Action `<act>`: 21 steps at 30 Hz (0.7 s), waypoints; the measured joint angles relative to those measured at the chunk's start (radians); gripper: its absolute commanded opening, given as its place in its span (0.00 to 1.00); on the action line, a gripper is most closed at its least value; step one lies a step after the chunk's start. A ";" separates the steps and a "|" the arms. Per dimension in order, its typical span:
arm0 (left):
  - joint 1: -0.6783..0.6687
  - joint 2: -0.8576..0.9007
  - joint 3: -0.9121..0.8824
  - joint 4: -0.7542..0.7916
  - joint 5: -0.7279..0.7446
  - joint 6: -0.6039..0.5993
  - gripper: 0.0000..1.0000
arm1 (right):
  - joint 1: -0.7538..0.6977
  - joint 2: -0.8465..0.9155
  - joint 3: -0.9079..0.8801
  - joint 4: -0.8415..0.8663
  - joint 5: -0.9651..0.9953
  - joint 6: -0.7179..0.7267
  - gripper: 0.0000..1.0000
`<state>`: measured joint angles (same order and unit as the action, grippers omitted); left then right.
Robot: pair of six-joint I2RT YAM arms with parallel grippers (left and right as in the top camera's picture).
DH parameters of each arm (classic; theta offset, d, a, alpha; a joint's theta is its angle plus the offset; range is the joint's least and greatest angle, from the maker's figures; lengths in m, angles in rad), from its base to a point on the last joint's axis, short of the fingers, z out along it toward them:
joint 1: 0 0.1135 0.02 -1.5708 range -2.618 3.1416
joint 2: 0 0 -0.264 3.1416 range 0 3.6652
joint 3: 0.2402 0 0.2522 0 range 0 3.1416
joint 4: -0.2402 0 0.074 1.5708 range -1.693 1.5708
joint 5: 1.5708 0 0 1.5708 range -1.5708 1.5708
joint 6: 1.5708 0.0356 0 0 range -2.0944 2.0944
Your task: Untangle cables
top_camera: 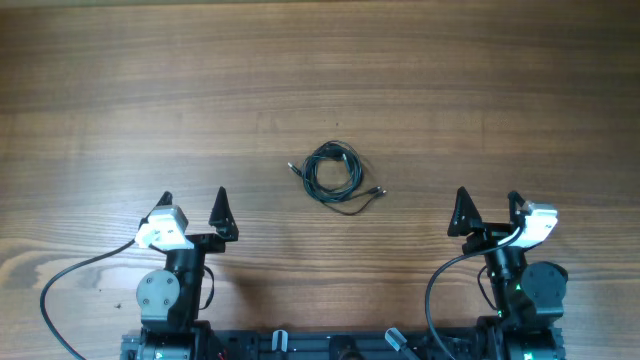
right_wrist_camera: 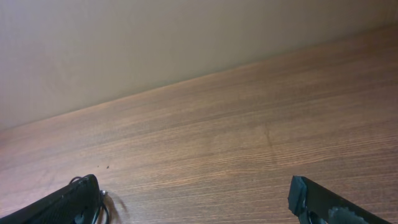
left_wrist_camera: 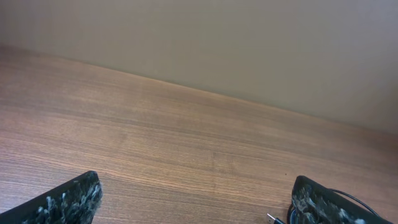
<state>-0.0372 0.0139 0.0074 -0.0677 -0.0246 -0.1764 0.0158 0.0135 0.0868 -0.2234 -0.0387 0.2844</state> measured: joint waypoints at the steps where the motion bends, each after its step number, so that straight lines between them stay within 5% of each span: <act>1: 0.000 0.000 0.000 0.000 0.000 0.000 1.00 | 0.000 0.000 0.000 0.000 0.000 0.000 0.99; 21: 0.000 0.000 0.000 0.000 0.000 0.000 1.00 | 0.000 0.000 0.000 0.000 0.000 0.000 1.00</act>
<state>-0.0372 0.0139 0.0074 -0.0677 -0.0246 -0.1764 0.0158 0.0135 0.0868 -0.2234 -0.0387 0.2844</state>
